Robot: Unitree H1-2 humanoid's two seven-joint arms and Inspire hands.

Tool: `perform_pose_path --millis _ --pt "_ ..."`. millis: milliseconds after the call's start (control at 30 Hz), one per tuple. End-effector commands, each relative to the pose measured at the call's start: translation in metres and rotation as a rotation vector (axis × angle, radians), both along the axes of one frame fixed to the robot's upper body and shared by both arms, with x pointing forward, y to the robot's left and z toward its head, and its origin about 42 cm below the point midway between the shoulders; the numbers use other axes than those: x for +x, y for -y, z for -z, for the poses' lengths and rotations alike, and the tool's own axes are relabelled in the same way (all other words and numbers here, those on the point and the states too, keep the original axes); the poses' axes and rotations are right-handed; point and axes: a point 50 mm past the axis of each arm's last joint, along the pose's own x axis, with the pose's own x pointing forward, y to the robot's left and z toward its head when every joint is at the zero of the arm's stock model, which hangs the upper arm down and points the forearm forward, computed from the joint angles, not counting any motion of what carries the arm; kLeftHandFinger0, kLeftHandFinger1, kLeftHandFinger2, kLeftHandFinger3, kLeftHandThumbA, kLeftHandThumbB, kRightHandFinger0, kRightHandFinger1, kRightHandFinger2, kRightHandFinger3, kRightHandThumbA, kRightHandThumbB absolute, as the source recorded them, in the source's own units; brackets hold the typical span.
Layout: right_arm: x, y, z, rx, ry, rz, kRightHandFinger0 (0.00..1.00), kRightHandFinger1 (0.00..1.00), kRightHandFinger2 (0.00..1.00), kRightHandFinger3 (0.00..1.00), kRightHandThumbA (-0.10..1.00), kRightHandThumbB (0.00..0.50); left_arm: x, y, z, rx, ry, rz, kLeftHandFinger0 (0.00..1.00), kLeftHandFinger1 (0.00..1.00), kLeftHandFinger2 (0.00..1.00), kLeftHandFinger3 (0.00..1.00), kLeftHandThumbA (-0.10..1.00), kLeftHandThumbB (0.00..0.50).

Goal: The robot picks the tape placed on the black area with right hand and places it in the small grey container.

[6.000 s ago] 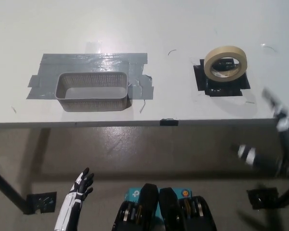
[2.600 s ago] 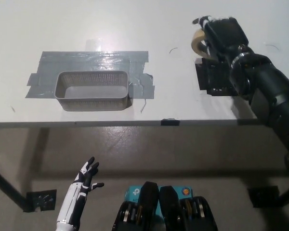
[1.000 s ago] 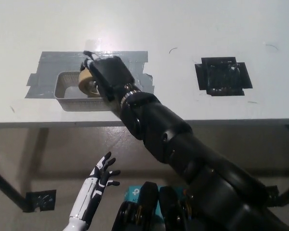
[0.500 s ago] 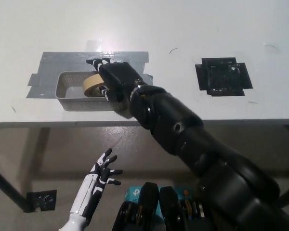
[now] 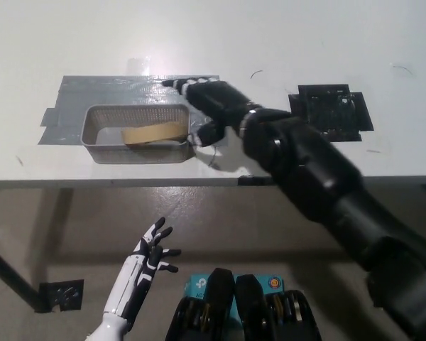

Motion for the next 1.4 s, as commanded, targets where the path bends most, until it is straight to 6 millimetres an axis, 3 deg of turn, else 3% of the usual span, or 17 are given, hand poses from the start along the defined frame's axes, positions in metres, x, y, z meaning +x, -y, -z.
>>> perform_pose_path --millis 0,167,267,333,367,467,567,633,733,767,867,900,1033,1233,1300,1333,1367 --pt "-0.065 0.044 -0.132 -0.135 -0.224 -0.224 1.0 1.0 1.0 1.0 0.73 0.5 0.008 -0.01 -0.011 0.021 0.058 0.001 0.61 0.74 0.92 1.0 1.0 0.04" --pt "-0.082 0.064 -0.161 -0.158 -0.267 -0.276 1.0 1.0 1.0 1.0 0.71 0.5 0.011 -0.013 -0.013 0.01 0.068 -0.028 0.63 0.73 0.91 1.0 1.0 0.027" --pt "-0.092 0.081 -0.164 -0.072 -0.249 -0.286 1.0 1.0 1.0 1.0 0.71 0.5 0.007 -0.016 -0.012 0.01 0.065 -0.035 0.63 0.75 0.94 1.0 1.0 0.027" --pt "-0.105 0.103 -0.159 0.039 -0.227 -0.296 1.0 1.0 1.0 1.0 0.87 0.5 0.002 -0.014 -0.007 0.009 0.061 -0.037 0.64 0.78 0.97 1.0 1.0 0.054" --pt "-0.115 0.116 -0.159 0.08 -0.18 -0.289 1.0 1.0 1.0 1.0 1.0 0.481 0.003 -0.014 -0.006 0.005 0.06 -0.036 0.69 0.84 1.0 1.0 1.0 0.061" --pt "-0.139 0.138 -0.155 0.146 -0.062 -0.285 1.0 1.0 1.0 1.0 1.0 0.45 0.0 -0.014 -0.006 -0.02 0.042 -0.046 0.85 1.0 1.0 1.0 1.0 0.042" --pt "-0.165 0.164 -0.143 0.316 -0.024 -0.257 1.0 1.0 1.0 1.0 1.0 0.436 0.001 -0.015 -0.006 -0.016 0.06 -0.058 1.0 1.0 1.0 1.0 1.0 0.019" --pt "-0.184 0.181 -0.13 0.398 -0.008 -0.236 1.0 1.0 1.0 1.0 1.0 0.427 0.003 -0.015 -0.005 -0.021 0.069 -0.068 1.0 1.0 1.0 1.0 1.0 0.02" --pt "-0.216 0.2 -0.101 0.545 -0.026 -0.217 1.0 1.0 1.0 1.0 1.0 0.386 0.003 -0.017 -0.005 -0.038 0.064 -0.073 1.0 1.0 1.0 1.0 1.0 0.062" --pt "-0.231 0.208 -0.082 0.629 -0.033 -0.204 1.0 1.0 1.0 1.0 1.0 0.369 0.0 -0.017 -0.004 -0.04 0.055 -0.07 1.0 1.0 1.0 1.0 1.0 0.078" --pt "-0.252 0.216 -0.051 0.725 -0.041 -0.138 1.0 1.0 1.0 1.0 1.0 0.35 -0.004 -0.015 0.002 -0.039 0.043 -0.072 1.0 1.0 1.0 1.0 1.0 0.083" --pt "-0.259 0.219 -0.028 0.793 -0.081 -0.096 1.0 1.0 1.0 1.0 1.0 0.342 -0.007 -0.015 0.005 -0.041 0.029 -0.072 1.0 1.0 1.0 1.0 1.0 0.083" --pt "-0.262 0.222 0.022 0.878 -0.179 -0.006 1.0 1.0 1.0 1.0 1.0 0.31 -0.012 -0.016 0.009 -0.04 0.012 -0.092 1.0 1.0 1.0 1.0 1.0 0.099" --pt "-0.264 0.216 0.097 1.039 -0.298 0.177 1.0 1.0 1.0 1.0 1.0 0.23 -0.017 -0.017 0.018 -0.037 0.005 -0.096 1.0 1.0 1.0 1.0 1.0 0.077" --pt "-0.269 0.205 0.125 1.126 -0.333 0.251 1.0 1.0 1.0 1.0 1.0 0.162 -0.026 -0.021 0.022 -0.035 -0.01 -0.104 1.0 1.0 1.0 1.0 1.0 0.077" --pt "-0.273 0.199 0.141 1.117 -0.34 0.297 1.0 1.0 1.0 1.0 1.0 0.155 -0.03 -0.022 0.023 -0.037 -0.02 -0.105 1.0 1.0 1.0 1.0 1.0 0.091" --pt "-0.274 0.196 0.154 1.097 -0.337 0.331 1.0 1.0 1.0 1.0 1.0 0.181 -0.03 -0.02 0.022 -0.043 -0.023 -0.106 1.0 1.0 1.0 1.0 1.0 0.086"
